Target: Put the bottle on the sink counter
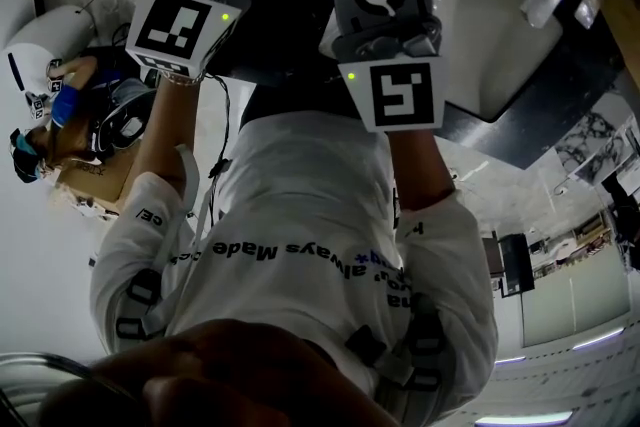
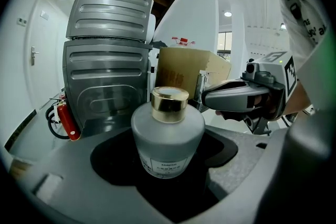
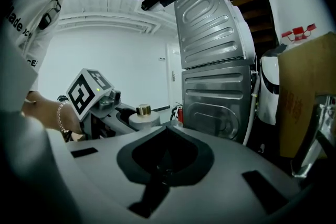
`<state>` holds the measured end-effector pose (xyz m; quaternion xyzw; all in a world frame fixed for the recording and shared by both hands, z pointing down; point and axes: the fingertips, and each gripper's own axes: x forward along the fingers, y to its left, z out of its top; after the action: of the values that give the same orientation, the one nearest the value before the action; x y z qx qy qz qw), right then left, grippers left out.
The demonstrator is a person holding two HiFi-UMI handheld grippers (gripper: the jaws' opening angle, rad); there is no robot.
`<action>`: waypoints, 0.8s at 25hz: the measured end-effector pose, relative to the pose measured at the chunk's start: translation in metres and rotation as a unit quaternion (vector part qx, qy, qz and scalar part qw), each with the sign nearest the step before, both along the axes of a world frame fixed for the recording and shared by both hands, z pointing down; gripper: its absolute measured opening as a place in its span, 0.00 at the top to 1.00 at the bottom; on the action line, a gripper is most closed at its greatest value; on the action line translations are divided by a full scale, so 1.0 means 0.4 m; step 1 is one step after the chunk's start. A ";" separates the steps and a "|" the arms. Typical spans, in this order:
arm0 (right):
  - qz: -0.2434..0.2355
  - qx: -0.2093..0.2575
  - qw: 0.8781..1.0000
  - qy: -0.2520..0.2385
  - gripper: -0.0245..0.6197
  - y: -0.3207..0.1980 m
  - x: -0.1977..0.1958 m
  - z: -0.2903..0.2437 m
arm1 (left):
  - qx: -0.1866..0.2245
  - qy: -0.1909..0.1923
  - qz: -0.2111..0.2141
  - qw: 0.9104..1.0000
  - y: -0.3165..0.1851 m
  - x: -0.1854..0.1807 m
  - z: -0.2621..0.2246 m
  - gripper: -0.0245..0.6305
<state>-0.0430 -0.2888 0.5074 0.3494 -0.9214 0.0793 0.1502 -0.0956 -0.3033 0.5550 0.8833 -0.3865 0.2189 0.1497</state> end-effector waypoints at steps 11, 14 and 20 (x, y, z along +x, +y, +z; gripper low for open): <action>0.002 -0.018 1.000 0.000 0.95 0.003 -0.004 0.059 | -0.009 -0.010 -0.007 1.000 -0.005 0.000 0.079 0.45; 0.001 -0.023 1.000 0.003 0.95 0.007 -0.009 0.074 | -0.007 -0.015 -0.007 1.000 -0.005 -0.003 0.091 0.45; 0.007 -0.033 0.999 0.008 0.95 0.008 -0.003 0.099 | -0.007 -0.019 -0.006 1.000 0.000 -0.004 0.114 0.45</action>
<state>-0.0443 -0.2857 0.5468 0.3516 -0.9145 0.1077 0.1688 -0.0971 -0.3035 0.6006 0.8756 -0.3930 0.2372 0.1501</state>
